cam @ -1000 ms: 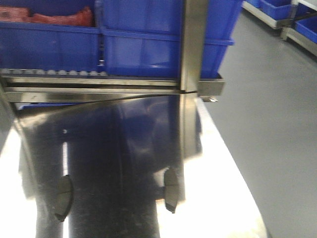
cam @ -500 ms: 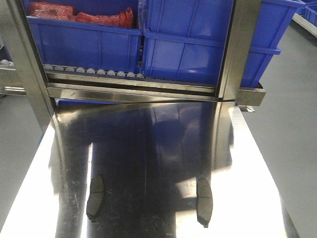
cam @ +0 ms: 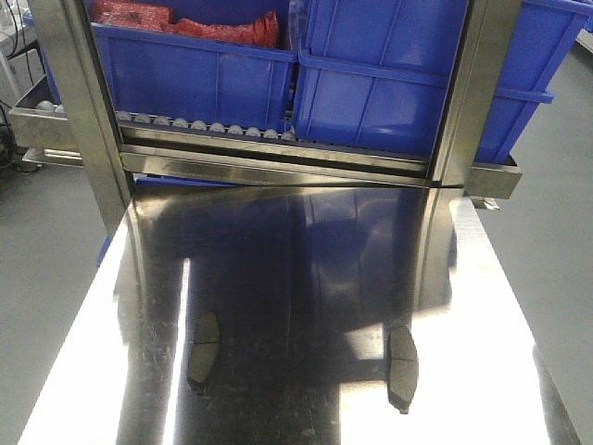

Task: Move and align brake pads A on conveyor
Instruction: 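Stop at the steel table facing the two brake pads on it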

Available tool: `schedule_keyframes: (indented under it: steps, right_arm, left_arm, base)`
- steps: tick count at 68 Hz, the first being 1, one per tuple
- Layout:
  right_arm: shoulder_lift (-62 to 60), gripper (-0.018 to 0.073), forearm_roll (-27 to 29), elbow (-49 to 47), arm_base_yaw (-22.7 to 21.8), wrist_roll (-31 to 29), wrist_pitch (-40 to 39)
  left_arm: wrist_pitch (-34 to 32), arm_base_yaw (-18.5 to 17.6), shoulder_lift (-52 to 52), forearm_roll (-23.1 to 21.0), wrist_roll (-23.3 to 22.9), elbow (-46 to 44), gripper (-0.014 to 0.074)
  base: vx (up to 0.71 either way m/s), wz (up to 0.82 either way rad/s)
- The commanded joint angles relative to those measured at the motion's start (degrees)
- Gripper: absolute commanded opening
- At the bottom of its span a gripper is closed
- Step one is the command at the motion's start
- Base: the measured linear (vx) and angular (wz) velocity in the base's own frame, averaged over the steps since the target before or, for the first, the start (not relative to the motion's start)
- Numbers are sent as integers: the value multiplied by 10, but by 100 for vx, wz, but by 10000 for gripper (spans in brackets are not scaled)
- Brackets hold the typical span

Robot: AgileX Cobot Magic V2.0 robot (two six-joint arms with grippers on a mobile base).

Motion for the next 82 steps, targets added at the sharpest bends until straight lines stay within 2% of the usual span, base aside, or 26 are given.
schedule_keyframes:
  steps: [1,82]
  right_arm:
    - [8,398,-6,-14,-2,-5,-42]
    - [8,398,-6,-14,-2,-5,-42]
  left_arm:
    - [-45,-3,7,-4,-3,-15,502]
    - [-45,-3,7,-3,-2,-15,502]
  base:
    - [-1,-2]
    - [0,-1]
